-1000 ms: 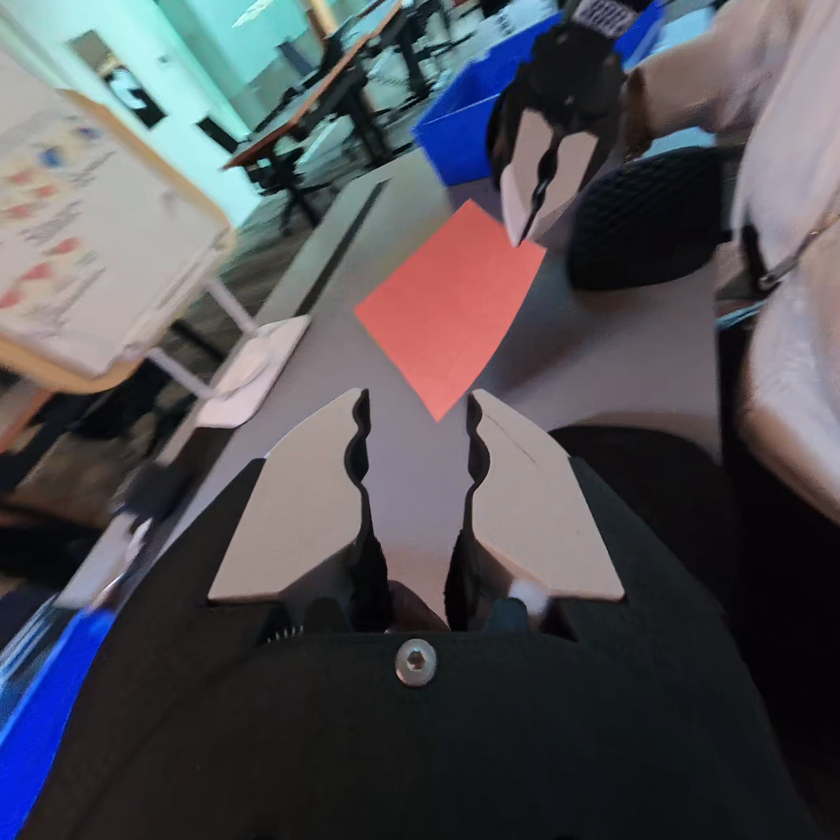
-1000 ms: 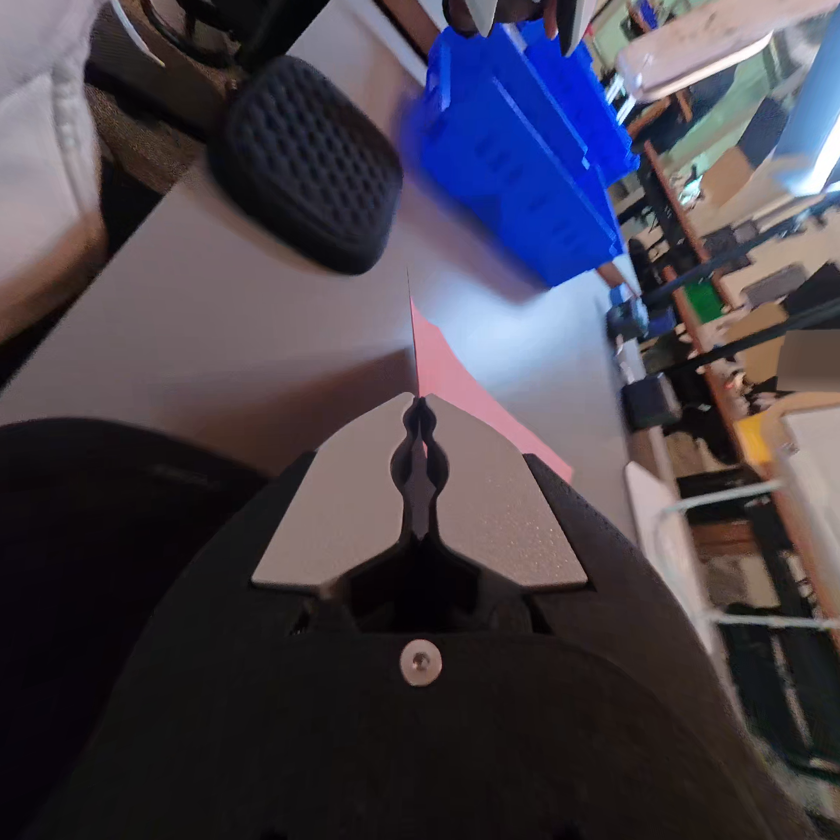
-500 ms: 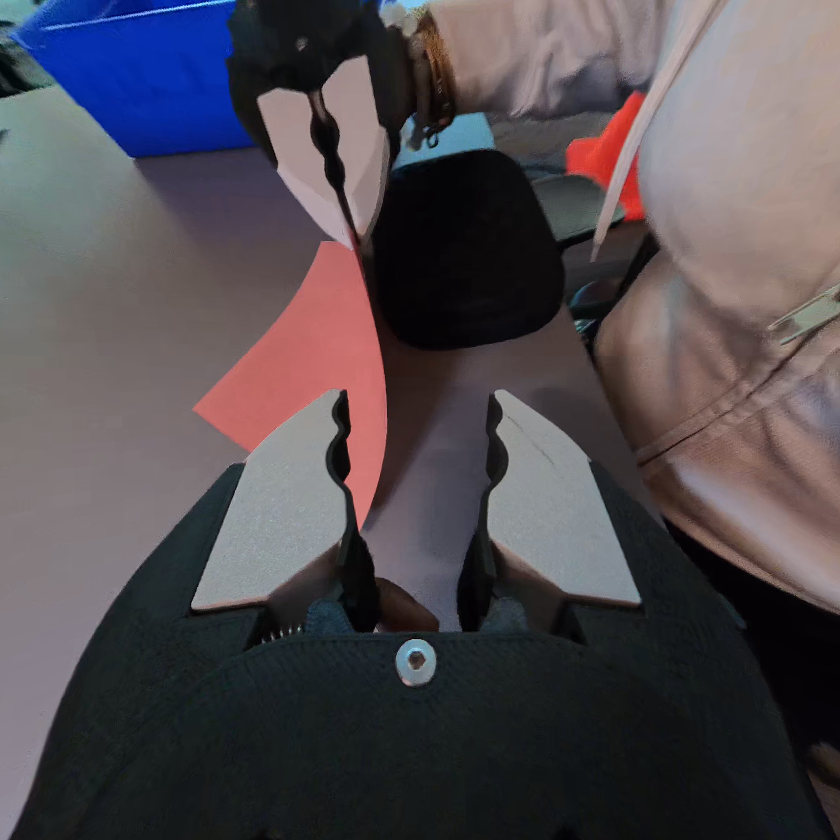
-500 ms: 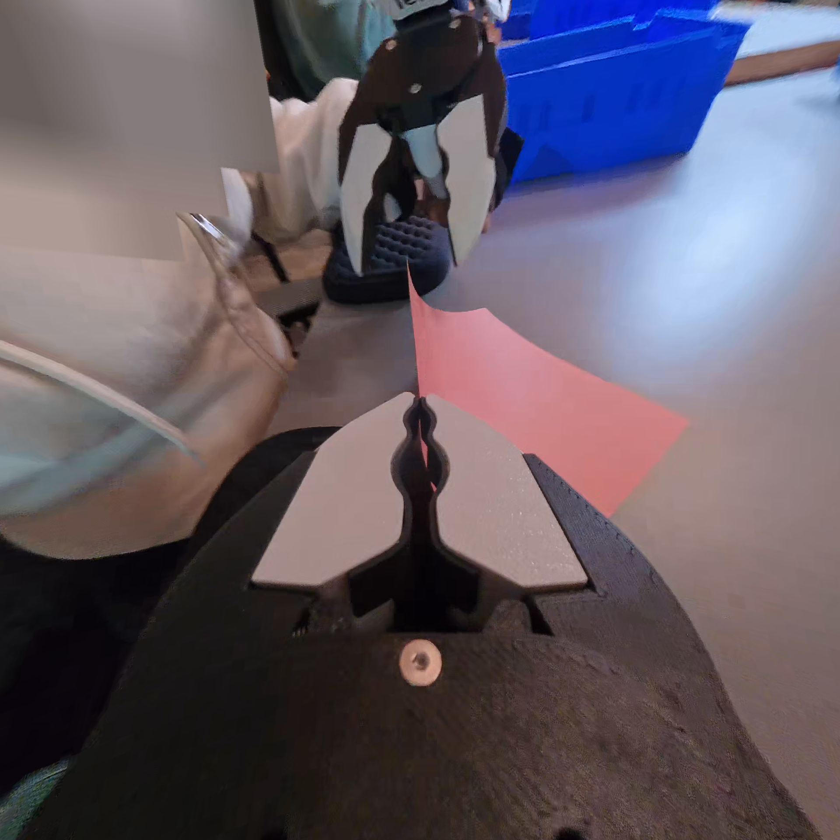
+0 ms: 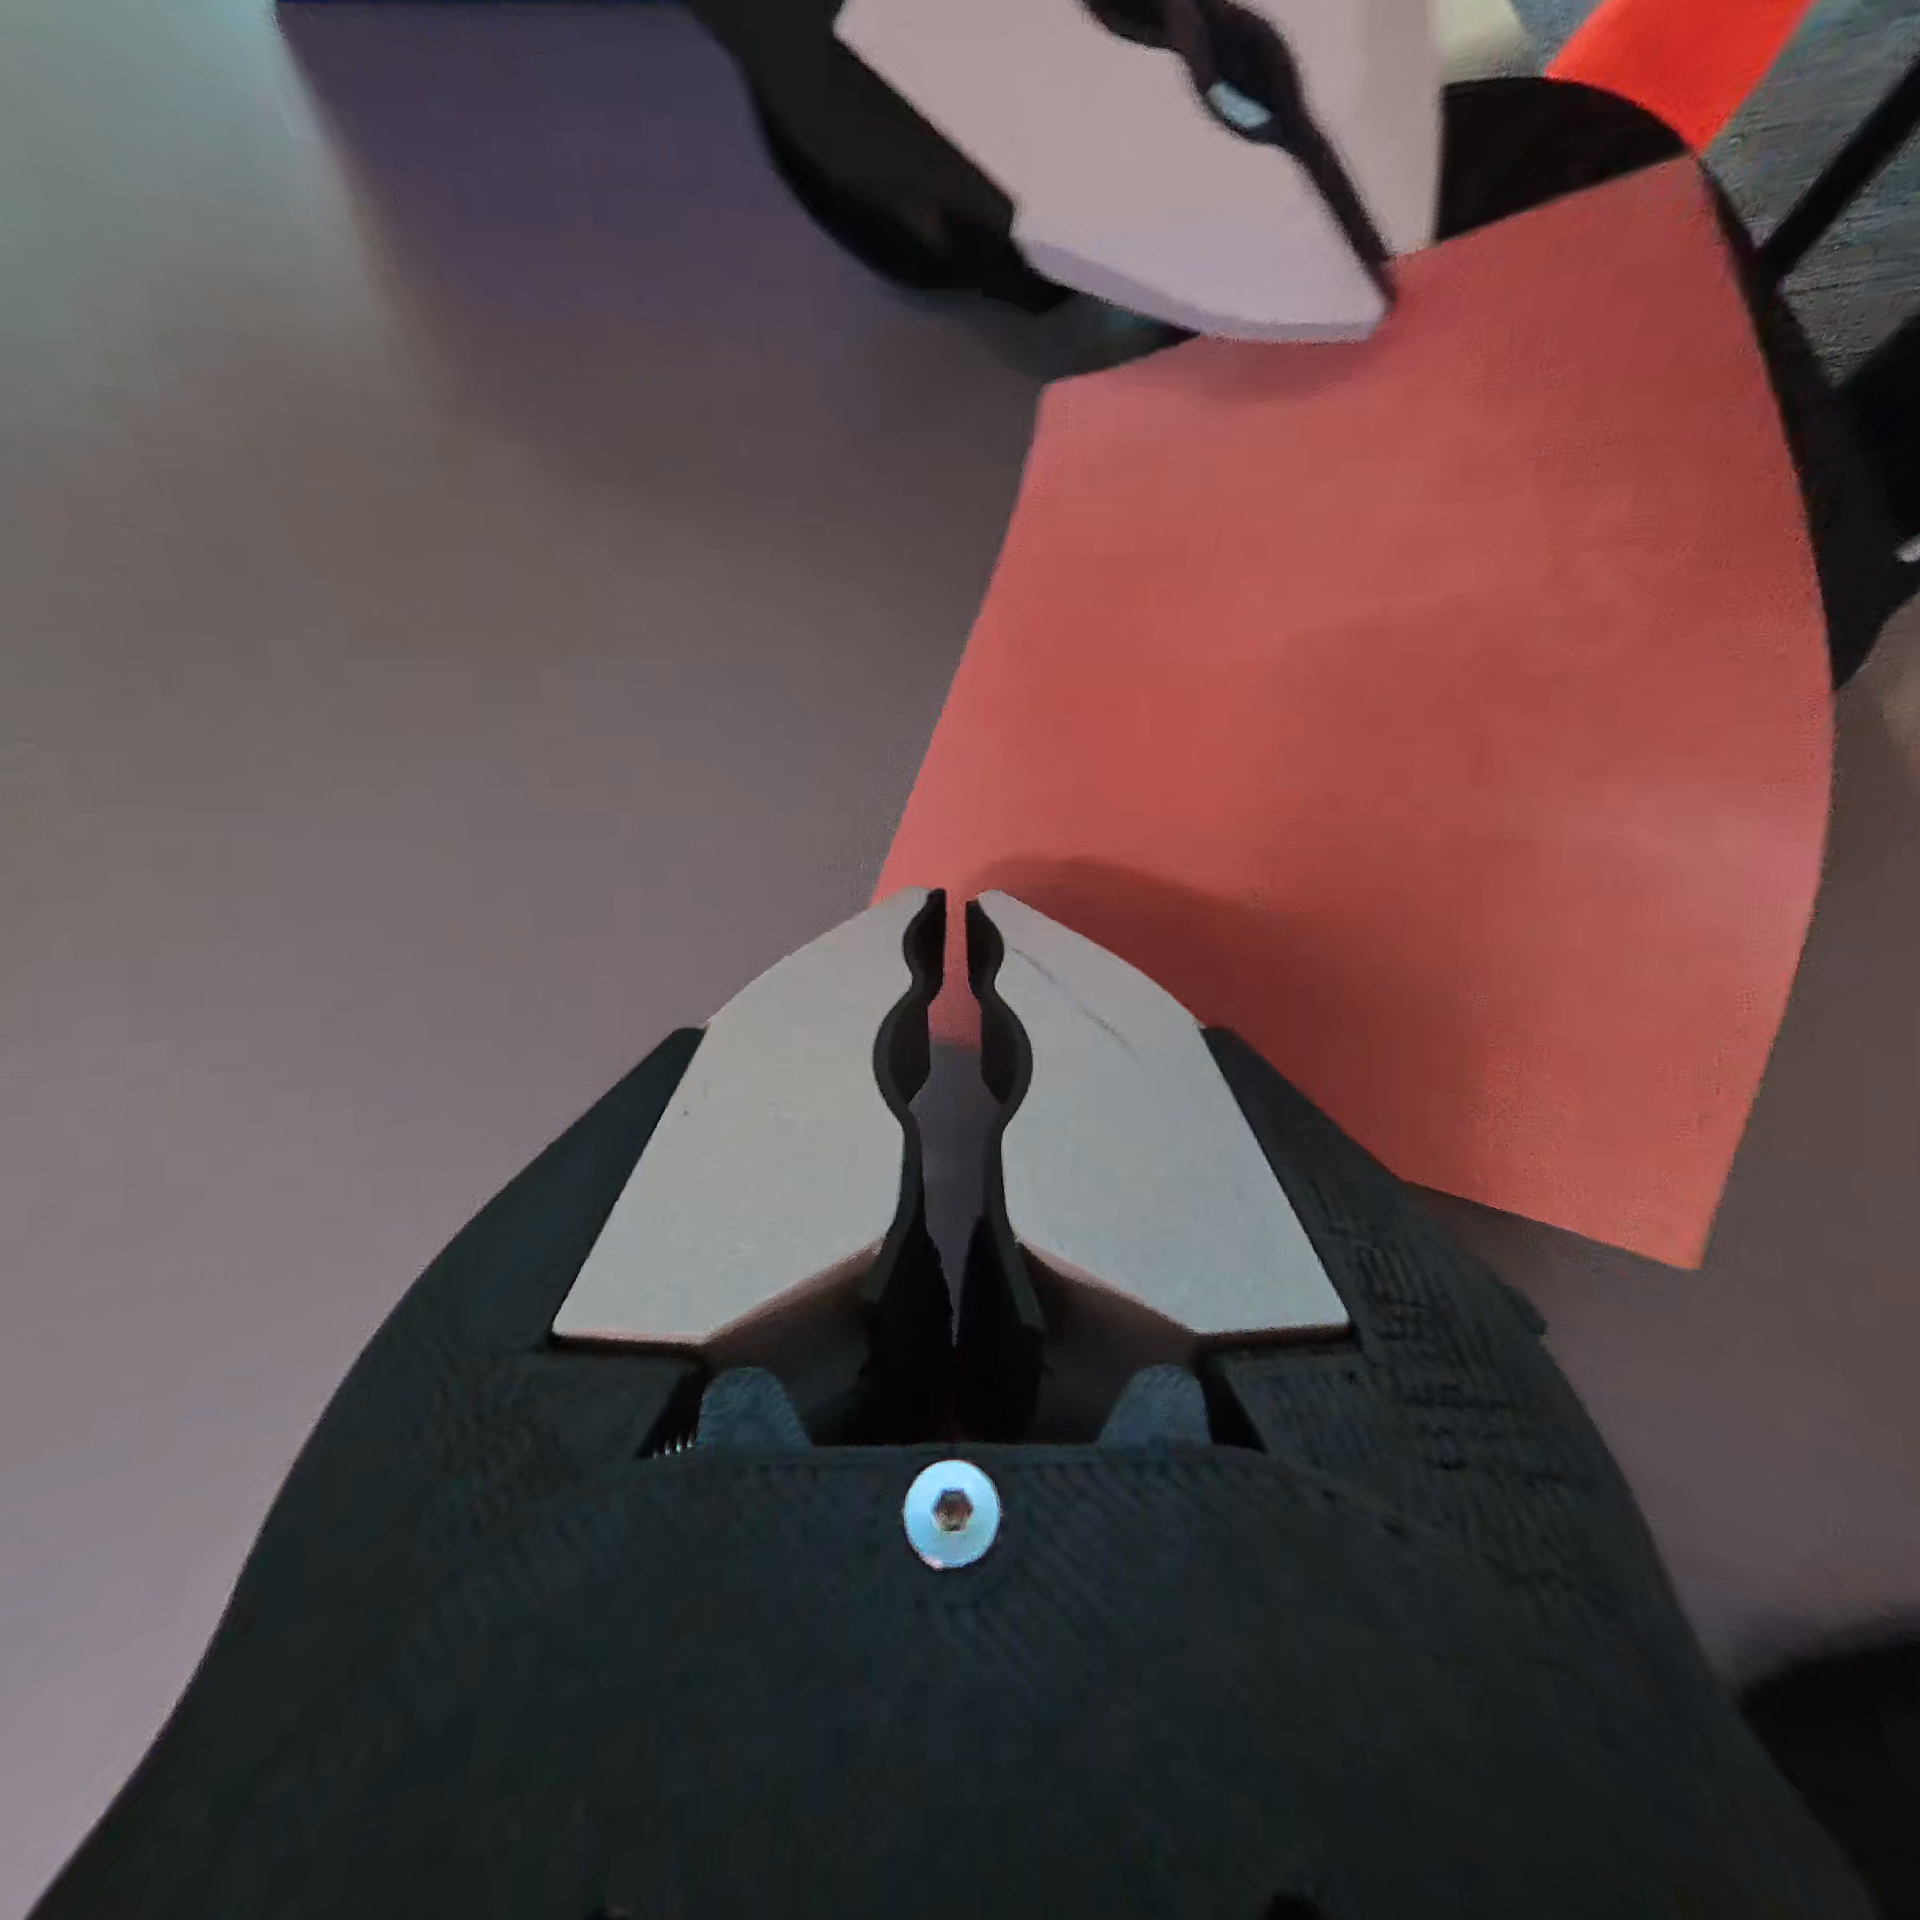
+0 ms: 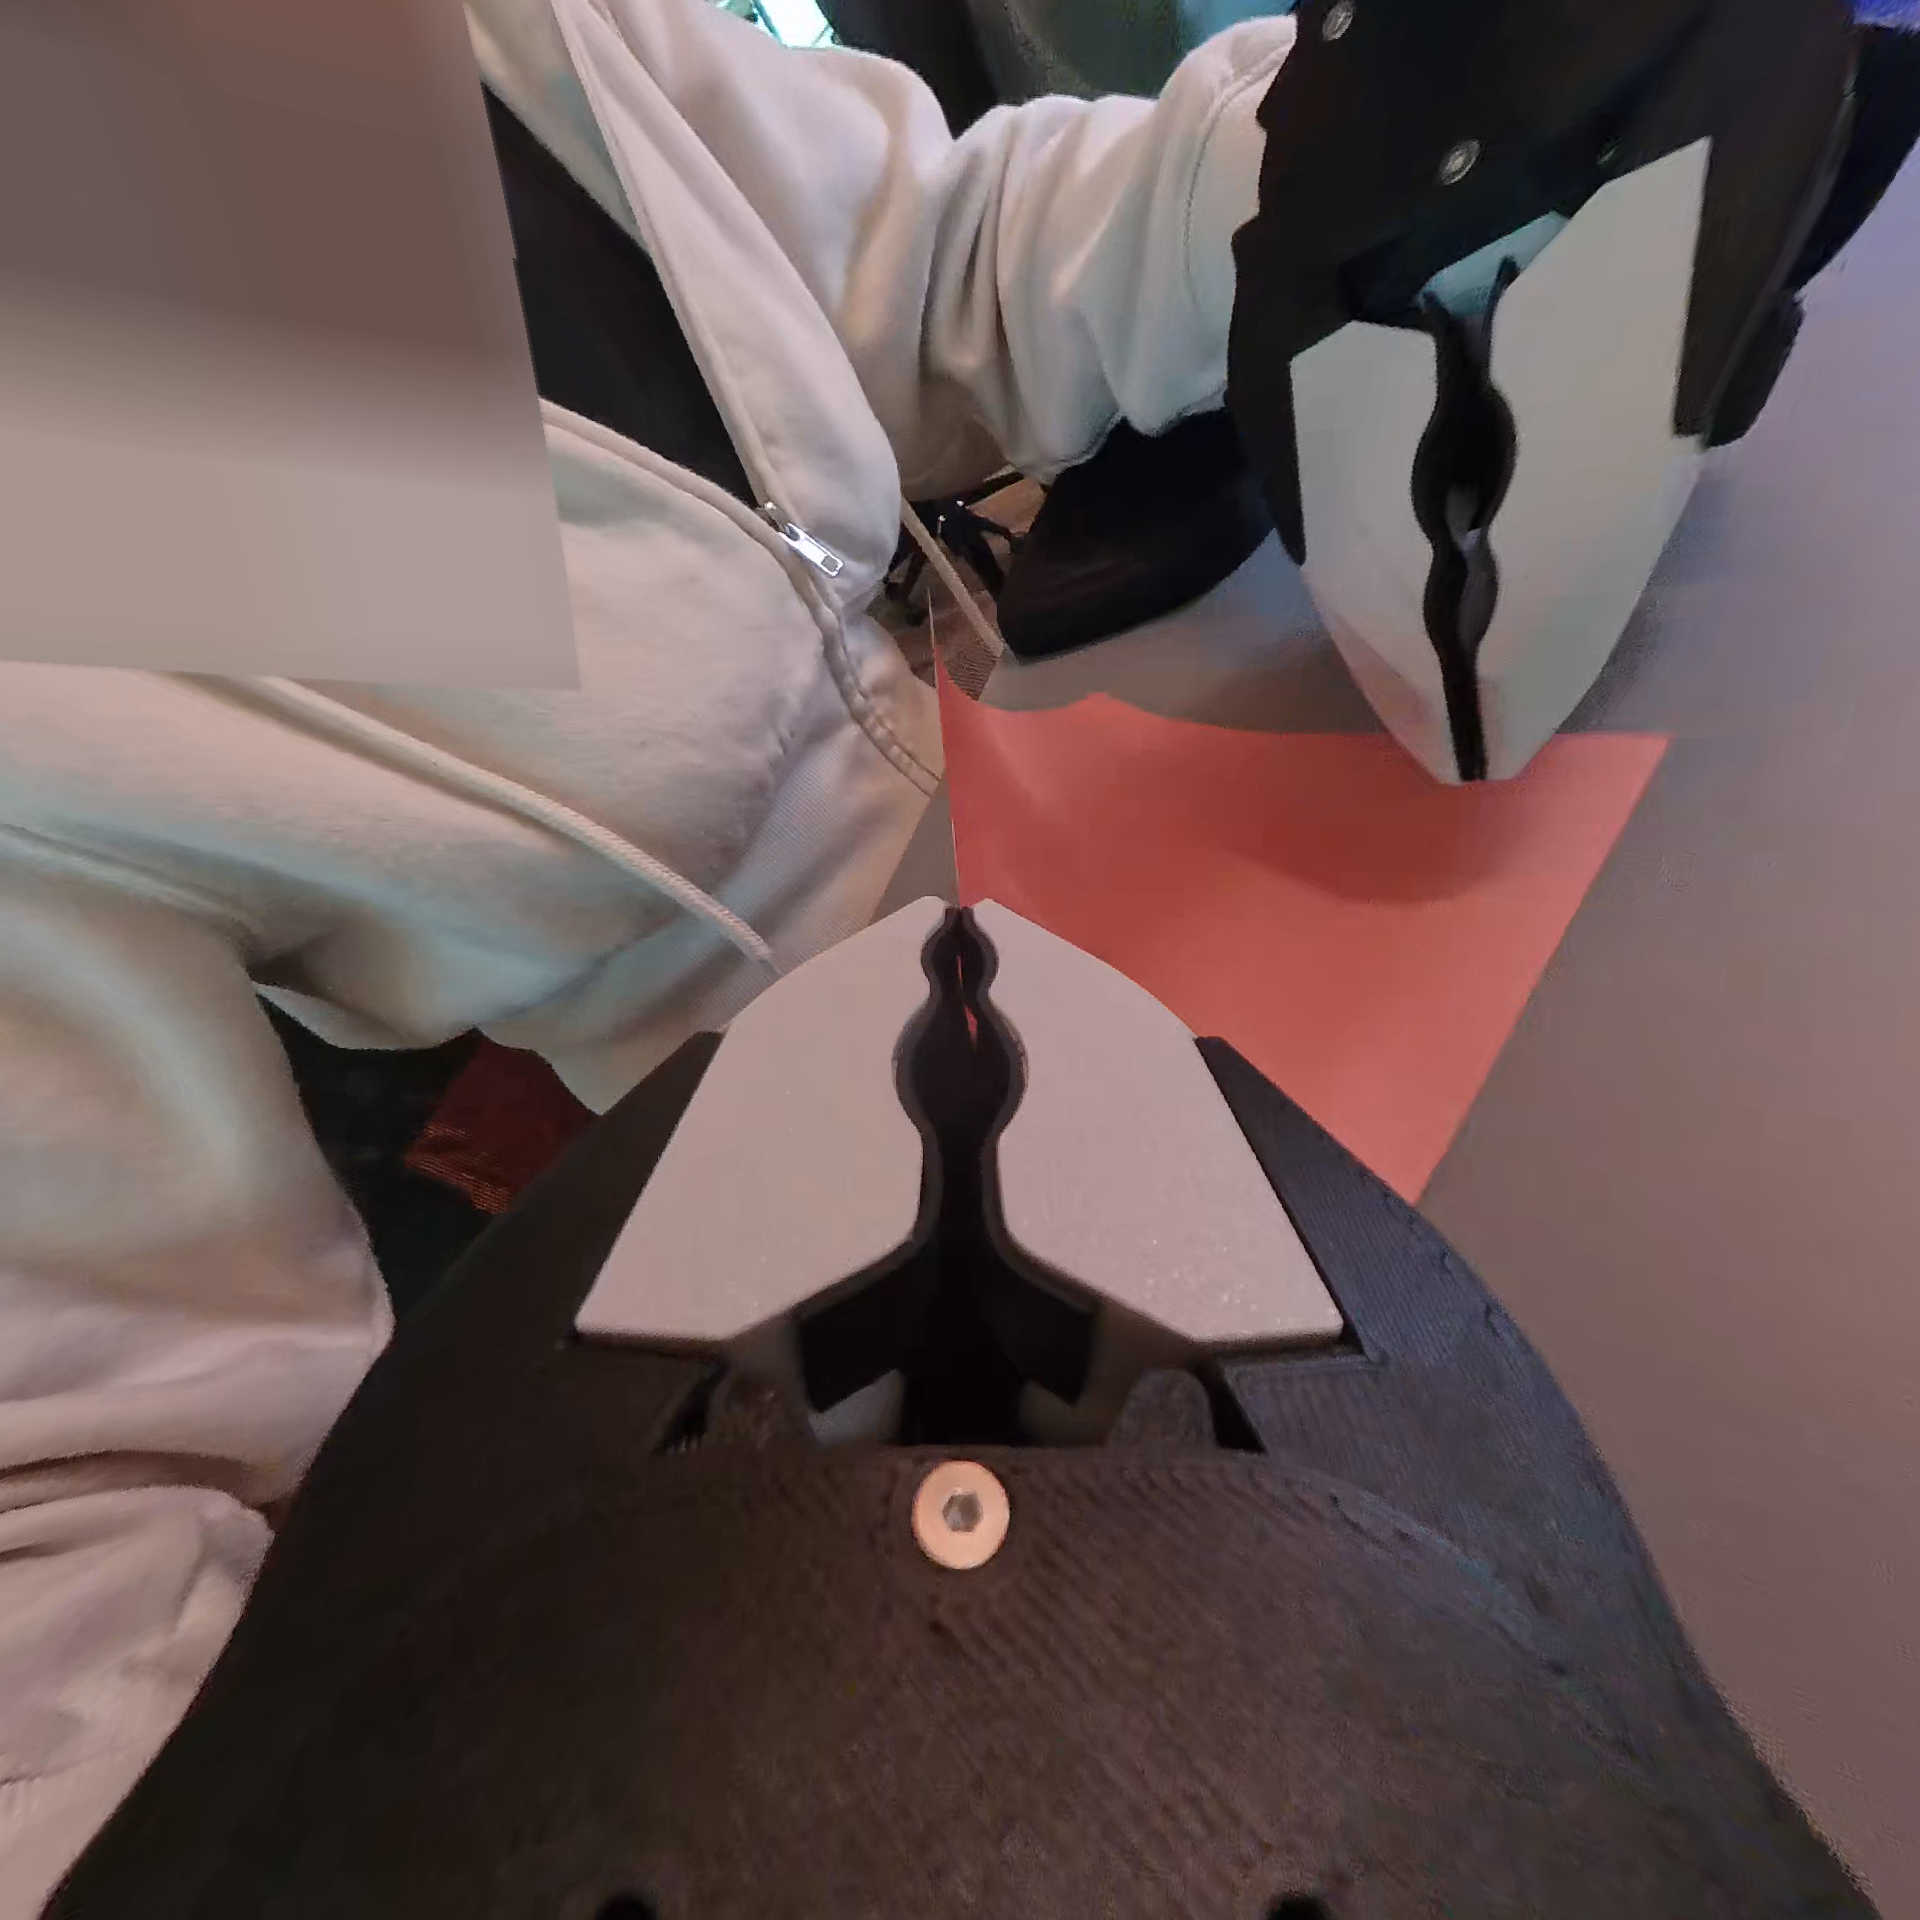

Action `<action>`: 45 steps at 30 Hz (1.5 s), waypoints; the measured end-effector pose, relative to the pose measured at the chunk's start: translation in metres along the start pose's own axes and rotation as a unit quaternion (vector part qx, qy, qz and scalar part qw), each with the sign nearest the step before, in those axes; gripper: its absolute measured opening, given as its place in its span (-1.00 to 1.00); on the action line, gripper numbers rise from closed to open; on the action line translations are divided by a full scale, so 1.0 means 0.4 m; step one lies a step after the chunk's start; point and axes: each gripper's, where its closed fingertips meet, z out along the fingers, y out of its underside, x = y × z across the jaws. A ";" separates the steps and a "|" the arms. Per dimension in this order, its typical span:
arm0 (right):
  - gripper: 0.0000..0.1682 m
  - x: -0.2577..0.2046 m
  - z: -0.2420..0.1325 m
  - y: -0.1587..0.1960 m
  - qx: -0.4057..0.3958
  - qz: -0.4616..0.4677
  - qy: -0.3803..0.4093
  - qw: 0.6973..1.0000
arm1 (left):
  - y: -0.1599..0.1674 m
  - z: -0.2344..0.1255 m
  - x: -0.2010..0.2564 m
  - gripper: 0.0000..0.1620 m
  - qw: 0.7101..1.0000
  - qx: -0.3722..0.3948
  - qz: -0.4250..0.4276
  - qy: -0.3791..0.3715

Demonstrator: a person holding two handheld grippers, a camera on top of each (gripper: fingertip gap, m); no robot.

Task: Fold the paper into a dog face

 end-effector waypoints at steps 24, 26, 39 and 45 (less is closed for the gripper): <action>-1.00 0.187 0.006 -0.030 -0.055 0.205 0.104 0.972 | 0.091 -0.036 0.026 -1.00 0.999 -0.018 -0.030 -0.020; -1.00 0.209 0.005 -0.031 -0.051 0.230 0.118 0.965 | 0.091 -0.036 0.027 -1.00 0.999 -0.018 -0.026 -0.023; -1.00 0.272 -0.006 0.011 -0.126 0.271 0.205 0.932 | 0.093 -0.037 0.035 -1.00 0.999 -0.015 -0.026 -0.013; -1.00 0.282 -0.004 0.013 -0.138 0.279 0.211 0.927 | 0.093 -0.038 0.038 -0.99 1.000 -0.014 -0.026 -0.008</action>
